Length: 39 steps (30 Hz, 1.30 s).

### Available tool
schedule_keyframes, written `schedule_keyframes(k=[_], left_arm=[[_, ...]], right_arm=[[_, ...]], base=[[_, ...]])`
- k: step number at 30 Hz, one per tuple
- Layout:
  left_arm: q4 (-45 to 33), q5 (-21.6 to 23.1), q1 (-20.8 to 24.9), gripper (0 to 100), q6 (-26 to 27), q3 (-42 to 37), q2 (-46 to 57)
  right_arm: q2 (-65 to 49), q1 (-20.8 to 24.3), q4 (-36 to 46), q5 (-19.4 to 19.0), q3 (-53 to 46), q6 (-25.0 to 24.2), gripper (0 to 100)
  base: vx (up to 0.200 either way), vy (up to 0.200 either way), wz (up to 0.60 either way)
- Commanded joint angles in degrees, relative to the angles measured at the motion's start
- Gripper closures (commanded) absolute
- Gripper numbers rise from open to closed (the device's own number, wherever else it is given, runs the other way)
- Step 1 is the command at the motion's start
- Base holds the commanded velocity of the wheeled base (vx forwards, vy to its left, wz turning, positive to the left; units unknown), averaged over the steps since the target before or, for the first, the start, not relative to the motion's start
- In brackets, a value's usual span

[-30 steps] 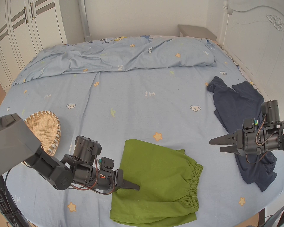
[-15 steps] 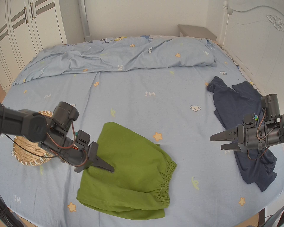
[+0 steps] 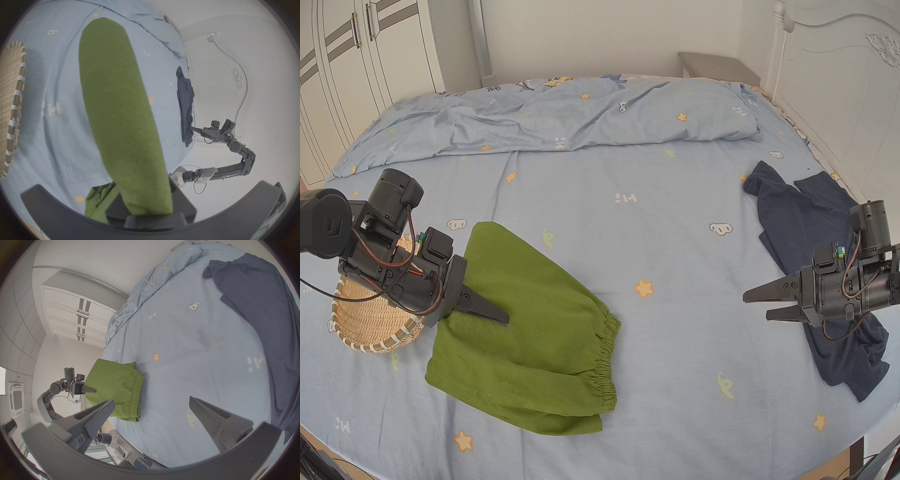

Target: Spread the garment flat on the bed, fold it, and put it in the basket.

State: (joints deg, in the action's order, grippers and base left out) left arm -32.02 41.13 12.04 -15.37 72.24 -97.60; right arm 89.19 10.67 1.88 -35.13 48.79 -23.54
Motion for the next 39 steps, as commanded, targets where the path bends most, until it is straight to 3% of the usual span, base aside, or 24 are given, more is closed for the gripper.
schedule_keyframes(k=[1,18,25,26,28,39], left_arm=[[0.03,-0.09,0.26,100,-0.01,0.09,0.74],[0.03,-0.17,0.52,100,1.31,-0.26,0.74],[0.03,-0.26,0.88,100,6.32,-1.4,1.53],[0.12,-0.26,0.79,100,9.57,-1.31,1.62],[0.47,-0.26,0.88,100,10.89,-0.96,1.8],[4.34,0.0,-0.44,100,12.21,-2.81,12.7]], right_arm=[[-0.07,-0.03,-0.12,-0.02,-0.01,-0.01,0],[-0.07,0.06,-0.12,-0.02,-0.01,-0.1,0],[-0.07,0.14,-0.12,0.06,-0.1,-0.1,0],[-0.07,0.14,-0.12,0.06,-0.1,-0.1,0],[-0.07,0.14,-0.21,0.06,-0.1,-0.1,0],[-0.94,0.06,-0.3,0.06,-0.1,-0.28,0]], base=[[0.0,0.2,0.0],[0.0,0.2,0.0],[0.0,0.0,0.0],[0.0,0.0,0.0],[0.0,0.0,0.0],[0.0,0.0,0.0]])
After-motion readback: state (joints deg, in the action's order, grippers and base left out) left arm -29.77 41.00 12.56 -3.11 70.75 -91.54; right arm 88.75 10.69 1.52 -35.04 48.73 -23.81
